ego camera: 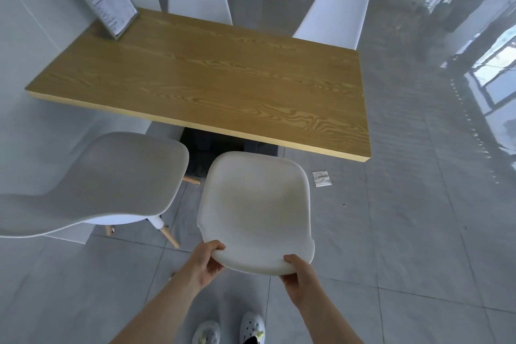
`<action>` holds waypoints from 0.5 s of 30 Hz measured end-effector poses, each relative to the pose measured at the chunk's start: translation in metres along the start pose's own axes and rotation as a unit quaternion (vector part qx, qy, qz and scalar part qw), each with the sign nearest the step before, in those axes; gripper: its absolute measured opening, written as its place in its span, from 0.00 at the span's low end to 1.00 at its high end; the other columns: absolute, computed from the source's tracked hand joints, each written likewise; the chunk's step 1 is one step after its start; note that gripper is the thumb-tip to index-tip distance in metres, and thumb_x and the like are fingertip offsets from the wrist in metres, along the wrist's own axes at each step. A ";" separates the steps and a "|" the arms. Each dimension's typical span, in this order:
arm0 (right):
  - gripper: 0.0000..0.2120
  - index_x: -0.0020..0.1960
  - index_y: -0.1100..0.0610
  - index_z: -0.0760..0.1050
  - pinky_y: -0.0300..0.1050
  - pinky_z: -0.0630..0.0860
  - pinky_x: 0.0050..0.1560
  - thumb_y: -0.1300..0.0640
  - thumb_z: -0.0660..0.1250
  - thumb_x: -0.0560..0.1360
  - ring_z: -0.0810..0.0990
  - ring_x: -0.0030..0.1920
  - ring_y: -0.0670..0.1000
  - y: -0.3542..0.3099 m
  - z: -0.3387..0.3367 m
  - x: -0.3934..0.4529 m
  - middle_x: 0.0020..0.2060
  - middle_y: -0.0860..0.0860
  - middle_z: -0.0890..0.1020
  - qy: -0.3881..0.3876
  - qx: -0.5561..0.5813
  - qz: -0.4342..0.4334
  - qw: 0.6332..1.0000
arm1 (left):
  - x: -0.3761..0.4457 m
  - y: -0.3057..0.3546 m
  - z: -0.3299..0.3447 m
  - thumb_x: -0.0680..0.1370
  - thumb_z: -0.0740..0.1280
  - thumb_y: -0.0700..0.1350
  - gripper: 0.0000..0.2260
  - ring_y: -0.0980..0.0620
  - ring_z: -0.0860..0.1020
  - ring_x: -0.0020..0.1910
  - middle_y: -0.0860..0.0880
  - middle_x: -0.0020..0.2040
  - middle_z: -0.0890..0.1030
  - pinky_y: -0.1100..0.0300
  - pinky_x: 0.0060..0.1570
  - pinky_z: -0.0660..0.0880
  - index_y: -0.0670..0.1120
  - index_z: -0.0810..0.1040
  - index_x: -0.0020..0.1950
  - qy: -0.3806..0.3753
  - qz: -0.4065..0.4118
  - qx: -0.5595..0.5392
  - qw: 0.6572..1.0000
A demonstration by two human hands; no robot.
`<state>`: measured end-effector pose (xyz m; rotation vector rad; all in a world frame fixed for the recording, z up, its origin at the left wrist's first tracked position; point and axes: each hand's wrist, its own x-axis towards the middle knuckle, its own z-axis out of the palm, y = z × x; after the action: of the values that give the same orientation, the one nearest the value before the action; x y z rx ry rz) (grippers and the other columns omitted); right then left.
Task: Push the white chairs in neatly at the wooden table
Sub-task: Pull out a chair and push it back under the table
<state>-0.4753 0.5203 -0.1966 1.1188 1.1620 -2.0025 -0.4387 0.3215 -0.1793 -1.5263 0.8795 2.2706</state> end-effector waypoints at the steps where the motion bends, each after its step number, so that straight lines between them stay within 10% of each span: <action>1: 0.10 0.50 0.62 0.71 0.47 0.81 0.35 0.73 0.60 0.72 0.77 0.46 0.58 -0.001 0.002 -0.001 0.46 0.59 0.77 0.000 -0.009 -0.007 1.000 | 0.000 0.001 0.000 0.76 0.56 0.29 0.05 0.44 0.74 0.40 0.39 0.43 0.75 0.61 0.24 0.78 0.35 0.71 0.46 -0.005 -0.002 0.002 1.000; 15: 0.11 0.51 0.63 0.71 0.44 0.81 0.33 0.73 0.58 0.73 0.76 0.44 0.58 0.037 0.022 -0.003 0.44 0.59 0.77 -0.004 0.035 -0.039 0.999 | 0.022 0.020 -0.044 0.75 0.58 0.31 0.05 0.44 0.75 0.41 0.40 0.42 0.75 0.54 0.34 0.78 0.38 0.72 0.45 -0.034 0.018 0.056 0.998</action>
<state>-0.4531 0.4832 -0.2031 1.1153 1.1560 -2.1212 -0.4256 0.2767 -0.2039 -1.3888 1.0047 2.2421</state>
